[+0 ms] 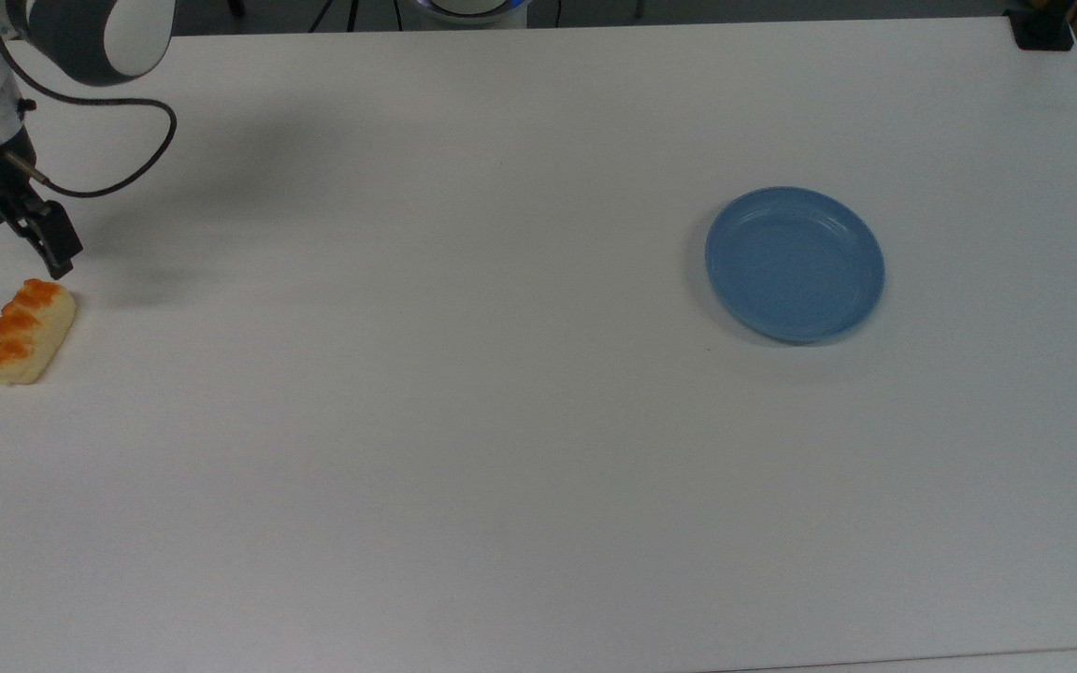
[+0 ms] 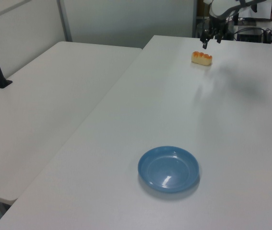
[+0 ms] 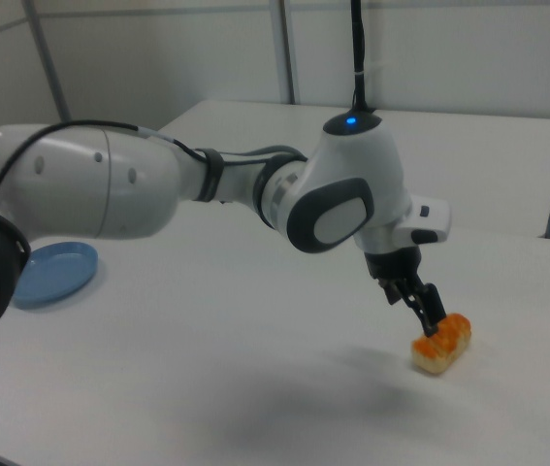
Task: Put the bread on a plate
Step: 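Close the gripper around the bread roll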
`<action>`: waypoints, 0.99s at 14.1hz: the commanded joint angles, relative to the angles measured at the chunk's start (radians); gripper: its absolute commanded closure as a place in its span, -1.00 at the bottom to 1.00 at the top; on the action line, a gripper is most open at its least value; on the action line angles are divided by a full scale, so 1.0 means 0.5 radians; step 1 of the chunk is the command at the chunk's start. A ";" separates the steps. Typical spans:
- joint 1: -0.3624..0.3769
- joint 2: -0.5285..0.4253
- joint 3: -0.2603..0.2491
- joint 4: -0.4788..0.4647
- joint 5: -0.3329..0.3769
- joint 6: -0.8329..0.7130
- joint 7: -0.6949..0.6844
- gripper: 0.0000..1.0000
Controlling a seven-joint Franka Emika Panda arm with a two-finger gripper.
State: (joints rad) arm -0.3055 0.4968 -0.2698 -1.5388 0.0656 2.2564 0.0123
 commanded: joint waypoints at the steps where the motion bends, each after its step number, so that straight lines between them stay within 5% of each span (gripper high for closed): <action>1: -0.036 0.156 0.012 0.056 -0.002 0.236 0.034 -1.00; 13: -0.055 0.326 0.052 0.123 -0.048 0.359 -0.003 -1.00; 14: -0.055 0.326 0.052 0.120 -0.051 0.359 -0.009 -0.71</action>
State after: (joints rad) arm -0.3266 0.6541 -0.2530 -1.4865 0.0600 2.4234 0.0109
